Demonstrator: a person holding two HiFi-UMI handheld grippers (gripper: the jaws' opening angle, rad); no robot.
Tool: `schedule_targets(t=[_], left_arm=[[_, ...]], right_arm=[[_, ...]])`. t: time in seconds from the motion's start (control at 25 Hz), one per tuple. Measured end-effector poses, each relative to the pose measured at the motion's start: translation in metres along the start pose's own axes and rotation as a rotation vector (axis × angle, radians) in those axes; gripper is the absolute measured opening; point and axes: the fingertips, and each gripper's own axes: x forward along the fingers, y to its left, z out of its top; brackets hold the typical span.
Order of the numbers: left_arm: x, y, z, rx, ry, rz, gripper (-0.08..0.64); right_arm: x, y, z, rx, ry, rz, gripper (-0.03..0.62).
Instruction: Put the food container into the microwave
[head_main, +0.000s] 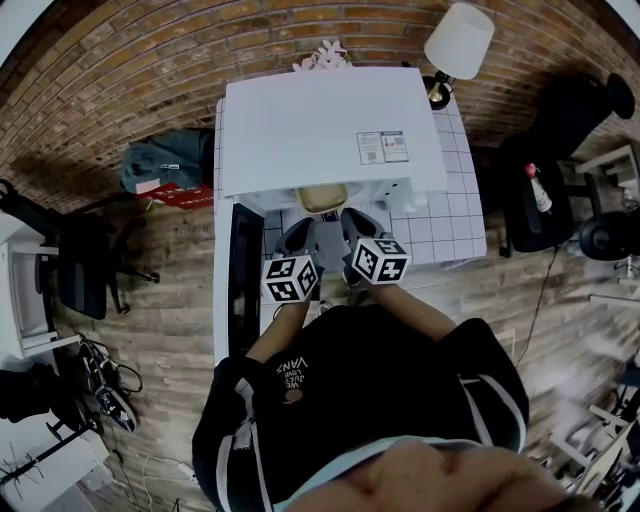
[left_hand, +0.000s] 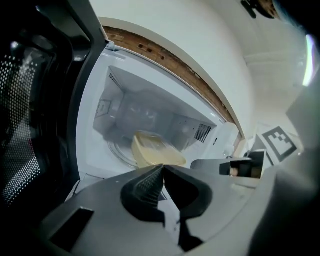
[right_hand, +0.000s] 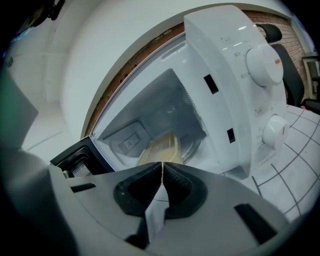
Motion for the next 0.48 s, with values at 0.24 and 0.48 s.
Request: schedule_targets(t=[0.24, 0.48], left_arm=[[0.012, 0.005, 0.001, -0.011, 0.005, 0.01, 0.012], [0.027, 0.015, 0.011, -0.007, 0.004, 0.031, 0.012]], right_arm=[[0.014, 0.001, 0.0, 0.001, 0.024, 0.02, 0.011], [0.03, 0.0, 0.008, 0.009, 0.032, 0.03, 0.011]])
